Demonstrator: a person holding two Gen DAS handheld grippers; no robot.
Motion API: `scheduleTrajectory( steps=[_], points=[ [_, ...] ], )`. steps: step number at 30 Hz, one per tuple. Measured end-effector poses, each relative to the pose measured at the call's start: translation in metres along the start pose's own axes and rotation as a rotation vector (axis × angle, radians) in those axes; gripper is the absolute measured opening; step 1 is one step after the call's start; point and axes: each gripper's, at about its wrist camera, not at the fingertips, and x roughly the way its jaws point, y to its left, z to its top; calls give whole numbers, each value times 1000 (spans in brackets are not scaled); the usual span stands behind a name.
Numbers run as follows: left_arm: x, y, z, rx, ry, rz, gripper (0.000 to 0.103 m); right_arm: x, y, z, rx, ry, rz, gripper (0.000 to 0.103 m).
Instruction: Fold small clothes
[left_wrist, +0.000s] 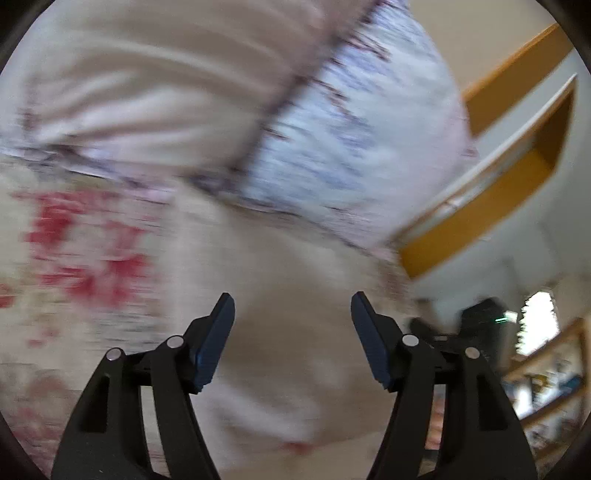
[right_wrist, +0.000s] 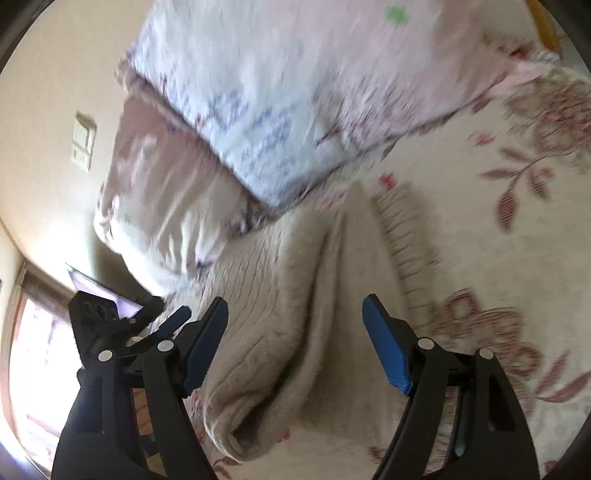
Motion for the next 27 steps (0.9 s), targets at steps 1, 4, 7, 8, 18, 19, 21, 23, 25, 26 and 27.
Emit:
scheduleTrajectory(
  steps=[1,4,7,8,18,19,21,23,25,26,27],
  points=[
    [-1,10,-3,-10,-10,35,65,9,2,2,6,30,-7,77],
    [0,31,-8,-28,10,70,65,27,2,4,23,87,-39,75],
    [13,38,-10,-43,59,47,65,42,1,6,47,129,-39,65],
    [16,38,-11,-41,71,37,65,44,2,7,46,131,-37,62],
    [28,45,-23,-47,134,-14,65,80,-2,41,118,157,-13,41],
    [30,44,-23,-46,135,-14,65,83,2,44,92,152,-39,26],
    [29,44,-23,-46,137,-14,65,82,21,46,-35,109,-96,20],
    [31,45,-21,-61,138,-22,65,70,58,40,-243,16,-157,18],
    [30,47,-21,-74,138,-28,66,54,94,27,-435,-74,-192,18],
    [30,47,-21,-75,136,-31,67,44,113,18,-539,-125,-226,17],
    [28,46,-21,-75,133,-38,68,38,123,14,-595,-155,-248,17]
  ],
)
